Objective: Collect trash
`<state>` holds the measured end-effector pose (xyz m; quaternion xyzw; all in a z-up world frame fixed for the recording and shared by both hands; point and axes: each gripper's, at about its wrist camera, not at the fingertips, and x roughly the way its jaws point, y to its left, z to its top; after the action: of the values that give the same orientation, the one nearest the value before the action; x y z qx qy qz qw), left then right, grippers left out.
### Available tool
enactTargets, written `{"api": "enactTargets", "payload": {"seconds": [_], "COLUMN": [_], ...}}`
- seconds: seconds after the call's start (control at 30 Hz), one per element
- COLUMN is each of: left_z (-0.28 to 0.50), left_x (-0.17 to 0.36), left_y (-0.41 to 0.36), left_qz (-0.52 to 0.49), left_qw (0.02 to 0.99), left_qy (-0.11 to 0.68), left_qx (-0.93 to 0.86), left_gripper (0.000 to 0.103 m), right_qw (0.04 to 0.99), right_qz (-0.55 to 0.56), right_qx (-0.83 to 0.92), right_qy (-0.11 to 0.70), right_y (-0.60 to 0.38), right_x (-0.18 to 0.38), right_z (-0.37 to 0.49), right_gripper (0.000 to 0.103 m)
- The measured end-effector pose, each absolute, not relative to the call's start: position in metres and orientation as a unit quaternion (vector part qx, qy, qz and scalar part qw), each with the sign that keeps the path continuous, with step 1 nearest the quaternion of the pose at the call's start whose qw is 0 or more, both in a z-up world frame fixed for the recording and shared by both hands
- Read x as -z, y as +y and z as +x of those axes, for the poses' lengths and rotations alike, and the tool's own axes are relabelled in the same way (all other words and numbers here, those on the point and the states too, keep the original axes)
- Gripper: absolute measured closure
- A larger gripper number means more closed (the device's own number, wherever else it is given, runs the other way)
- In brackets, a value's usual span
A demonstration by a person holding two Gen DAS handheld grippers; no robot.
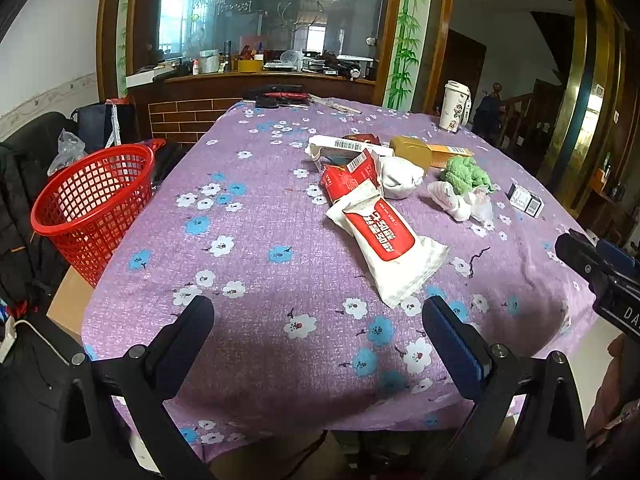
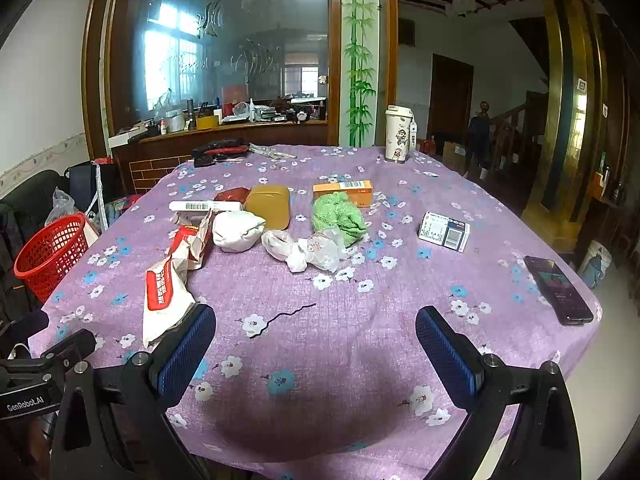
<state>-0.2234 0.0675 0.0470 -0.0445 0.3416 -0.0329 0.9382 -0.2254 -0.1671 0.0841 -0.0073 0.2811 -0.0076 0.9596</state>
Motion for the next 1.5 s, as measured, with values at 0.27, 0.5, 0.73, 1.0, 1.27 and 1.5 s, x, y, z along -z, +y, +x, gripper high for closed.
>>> {"api": "enactTargets", "payload": {"seconds": [0.27,0.5,0.73,1.0,1.27,1.5], "left_z": [-0.224,-0.214,-0.175,-0.12,-0.091,-0.086], "left_x": [-0.045,-0.044,-0.043,-0.034,-0.016,-0.012], "left_y": [0.065,0.063,0.065,0.034,0.007,0.001], "left_qz": [-0.04,-0.036,-0.084,-0.11,-0.054,-0.027], "left_qw": [0.936,0.927,0.906,0.875,0.877,0.886], "left_qy": [0.349,0.369,0.406,0.458,0.469,0.453], "left_qx": [0.037,0.054,0.089,0.114,0.085,0.096], "left_gripper": [0.0,0.0,0.021,0.031,0.037,0.056], "right_qw": [0.959,0.958,0.953,0.948,0.935,0.917], "right_qz": [-0.008,0.001,0.027,0.038,0.114,0.12], "right_qx": [0.006,-0.002,-0.024,-0.056,-0.076,-0.105], "right_qy": [0.285,0.288,0.302,0.311,0.326,0.366], "right_y": [-0.168,-0.176,-0.193,-0.209,-0.26,-0.262], "right_x": [-0.083,-0.083,-0.081,-0.086,-0.1,-0.097], "right_z": [-0.224,-0.22,-0.209,-0.195,-0.159,-0.086], "right_gripper": [0.002,0.002,0.002,0.002,0.009,0.025]}}
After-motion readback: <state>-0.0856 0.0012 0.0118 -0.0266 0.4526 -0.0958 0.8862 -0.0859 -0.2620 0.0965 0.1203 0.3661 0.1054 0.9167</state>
